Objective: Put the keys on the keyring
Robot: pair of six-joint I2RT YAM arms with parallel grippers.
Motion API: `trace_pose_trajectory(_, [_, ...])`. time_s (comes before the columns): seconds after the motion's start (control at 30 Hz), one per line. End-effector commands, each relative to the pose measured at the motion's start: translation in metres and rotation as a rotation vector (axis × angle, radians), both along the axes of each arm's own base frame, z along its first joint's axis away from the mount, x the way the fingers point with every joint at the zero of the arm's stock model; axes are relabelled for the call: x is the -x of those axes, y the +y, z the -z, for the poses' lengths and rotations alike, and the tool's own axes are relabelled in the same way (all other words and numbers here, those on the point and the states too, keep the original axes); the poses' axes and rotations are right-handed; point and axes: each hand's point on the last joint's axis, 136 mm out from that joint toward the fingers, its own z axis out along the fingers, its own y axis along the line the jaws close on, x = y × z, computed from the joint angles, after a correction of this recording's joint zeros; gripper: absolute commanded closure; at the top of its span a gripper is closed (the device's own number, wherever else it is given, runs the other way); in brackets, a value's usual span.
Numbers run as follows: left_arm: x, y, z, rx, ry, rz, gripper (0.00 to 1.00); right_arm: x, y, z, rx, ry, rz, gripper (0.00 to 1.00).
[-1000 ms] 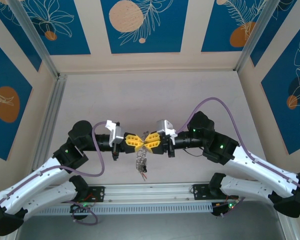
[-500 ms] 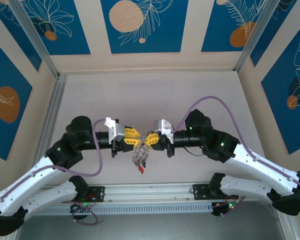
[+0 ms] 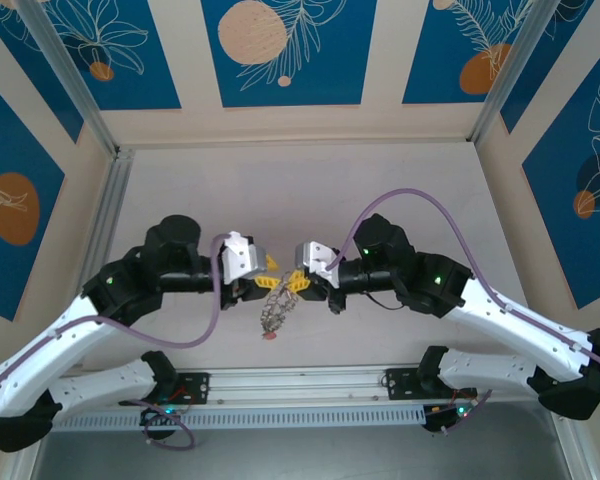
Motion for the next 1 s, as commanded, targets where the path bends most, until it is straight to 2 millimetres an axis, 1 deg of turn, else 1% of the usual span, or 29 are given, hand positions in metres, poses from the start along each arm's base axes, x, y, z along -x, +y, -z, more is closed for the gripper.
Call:
trace_pose_trajectory(0.0, [0.005, 0.002, 0.003, -0.044, -0.015, 0.02, 0.73, 0.004, 0.003, -0.02, -0.037, -0.038, -0.024, 1.0])
trace_pose_trajectory(0.13, [0.001, 0.001, 0.008, -0.062, -0.019, 0.01, 0.73, 0.004, 0.005, -0.018, -0.028, -0.039, -0.029, 1.0])
trace_pose_trajectory(0.27, [0.003, 0.0, 0.012, -0.073, -0.014, 0.018, 0.73, 0.003, 0.006, -0.02, -0.031, -0.044, -0.026, 1.0])
trace_pose_trajectory(0.5, [0.014, 0.004, 0.002, -0.042, -0.021, 0.049, 0.72, -0.001, 0.006, -0.017, -0.018, -0.051, -0.009, 1.0])
trace_pose_trajectory(0.63, [0.02, 0.006, 0.003, -0.044, -0.004, 0.069, 0.72, -0.002, 0.007, -0.015, -0.013, -0.047, -0.009, 1.0])
trace_pose_trajectory(0.8, [0.017, 0.003, 0.009, -0.051, 0.01, 0.063, 0.72, -0.001, 0.008, -0.019, -0.024, -0.047, -0.019, 1.0])
trace_pose_trajectory(0.97, [0.013, -0.001, 0.009, -0.038, -0.001, 0.055, 0.72, 0.0, 0.009, -0.019, -0.025, -0.046, -0.025, 1.0])
